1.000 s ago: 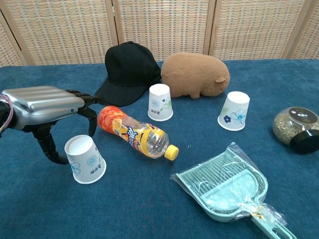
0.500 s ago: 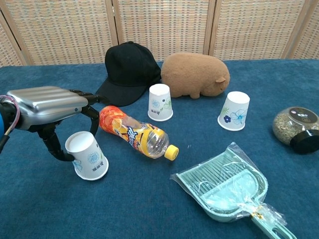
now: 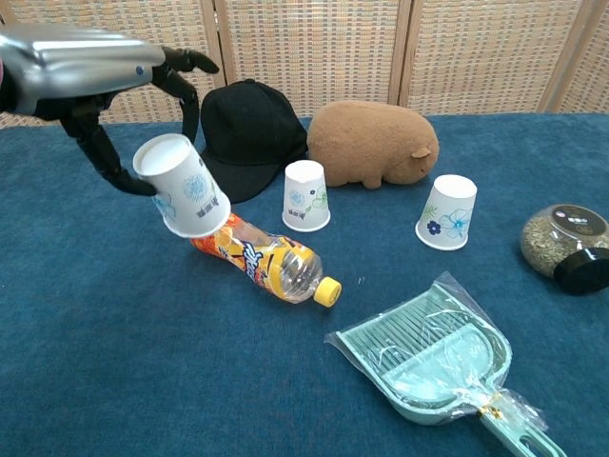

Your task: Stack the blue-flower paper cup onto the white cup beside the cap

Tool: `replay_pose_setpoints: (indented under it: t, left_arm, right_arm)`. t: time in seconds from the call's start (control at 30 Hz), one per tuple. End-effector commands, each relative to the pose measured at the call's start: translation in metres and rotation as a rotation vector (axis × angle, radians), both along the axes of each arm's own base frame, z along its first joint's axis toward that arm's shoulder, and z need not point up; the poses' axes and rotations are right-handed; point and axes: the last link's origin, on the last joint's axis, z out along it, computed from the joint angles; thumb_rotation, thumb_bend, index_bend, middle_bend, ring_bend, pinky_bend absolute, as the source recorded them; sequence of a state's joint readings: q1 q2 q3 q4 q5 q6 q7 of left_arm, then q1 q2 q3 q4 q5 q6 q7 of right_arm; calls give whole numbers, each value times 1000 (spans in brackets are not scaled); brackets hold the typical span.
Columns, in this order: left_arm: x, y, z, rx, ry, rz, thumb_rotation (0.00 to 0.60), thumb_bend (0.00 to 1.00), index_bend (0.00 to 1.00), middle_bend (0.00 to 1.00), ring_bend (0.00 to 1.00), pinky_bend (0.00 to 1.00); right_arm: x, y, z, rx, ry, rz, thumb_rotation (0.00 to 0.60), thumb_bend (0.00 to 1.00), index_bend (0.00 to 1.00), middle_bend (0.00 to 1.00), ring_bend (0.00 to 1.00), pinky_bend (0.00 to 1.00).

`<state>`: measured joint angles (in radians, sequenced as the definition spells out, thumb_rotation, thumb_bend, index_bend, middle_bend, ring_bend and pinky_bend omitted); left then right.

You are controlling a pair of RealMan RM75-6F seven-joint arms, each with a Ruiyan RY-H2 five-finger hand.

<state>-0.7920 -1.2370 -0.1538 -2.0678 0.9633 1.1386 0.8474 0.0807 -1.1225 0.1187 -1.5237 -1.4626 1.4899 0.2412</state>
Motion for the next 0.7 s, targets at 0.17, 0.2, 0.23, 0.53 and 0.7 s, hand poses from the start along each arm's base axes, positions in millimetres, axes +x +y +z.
replay_pose_setpoints:
  t: [0.17,0.2,0.23,0.53,0.7]
  left_arm:
    - [36,36,5,99,-56,-19,600,220,466,0,0,45]
    - [39,43,2,104,-54,-18,600,220,466,0,0,45]
    - [40,46,0,104,-54,-17,600,220,465,0,0,45]
    - [59,88,-31,81,-31,3,600,220,464,0,0,45]
    - [67,104,-47,64,-2,9,600,221,464,0,0,45]
  right_arm:
    - [-7,-7,-3,20,-8,-30,600,46,0,0,0,0]
    - [-8,-8,-3,23,-9,-36,600,46,0,0,0,0]
    - [-9,-8,-3,24,-10,-39,600,47,0,0,0,0]
    - [-22,-15,-1,32,-36,-90,600,47,0,0,0,0]
    - [-27,-19,-2,38,-52,-110,600,46,0,0,0,0]
